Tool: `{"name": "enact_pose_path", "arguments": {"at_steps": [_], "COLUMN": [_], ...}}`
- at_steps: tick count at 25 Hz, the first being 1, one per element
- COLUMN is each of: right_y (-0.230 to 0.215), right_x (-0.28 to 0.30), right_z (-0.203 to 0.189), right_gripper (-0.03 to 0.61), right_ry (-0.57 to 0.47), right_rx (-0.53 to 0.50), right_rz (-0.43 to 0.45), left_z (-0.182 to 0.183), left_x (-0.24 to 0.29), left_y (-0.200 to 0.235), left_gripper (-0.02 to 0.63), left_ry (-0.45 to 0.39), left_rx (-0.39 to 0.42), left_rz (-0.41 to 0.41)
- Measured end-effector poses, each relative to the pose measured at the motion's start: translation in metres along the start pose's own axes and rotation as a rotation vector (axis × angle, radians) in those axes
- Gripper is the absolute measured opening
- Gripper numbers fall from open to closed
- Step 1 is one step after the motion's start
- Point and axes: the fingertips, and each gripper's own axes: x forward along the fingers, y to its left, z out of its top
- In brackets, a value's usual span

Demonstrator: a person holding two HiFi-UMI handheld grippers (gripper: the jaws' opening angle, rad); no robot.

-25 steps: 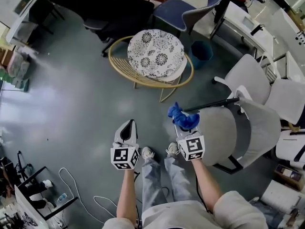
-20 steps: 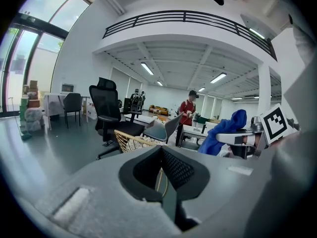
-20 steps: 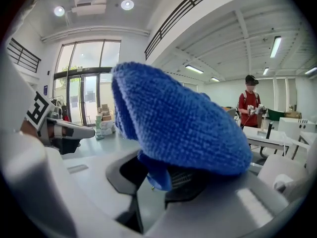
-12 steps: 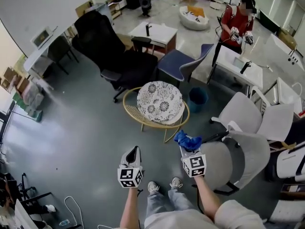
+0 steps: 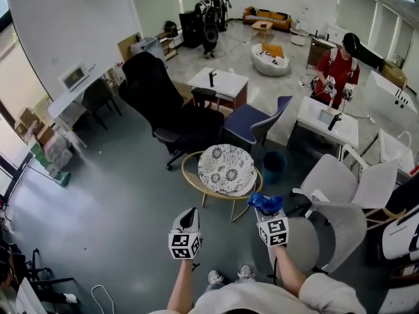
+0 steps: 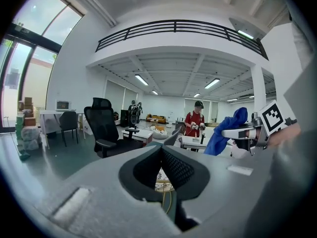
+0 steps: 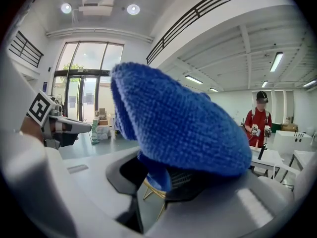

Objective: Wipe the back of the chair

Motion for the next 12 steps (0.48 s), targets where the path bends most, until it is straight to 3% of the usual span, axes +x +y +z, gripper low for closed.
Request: {"name": "enact_pose_path", "arguments": {"at_steps": [12], "right_y": [0.008], "right_x": [-0.014], "right_z": [0.030], "right_gripper": [0.089], "right_ry": [-0.050], "right_rx": [-0.032], "right_rz": [-0.012], "left_z": [0.024], "left_x": [-0.017], "left_y": [0.009], "left_gripper": [0.002], "left_ry": [-0.030], "left_rx": [0.035], "left_rz": [0.002]}}
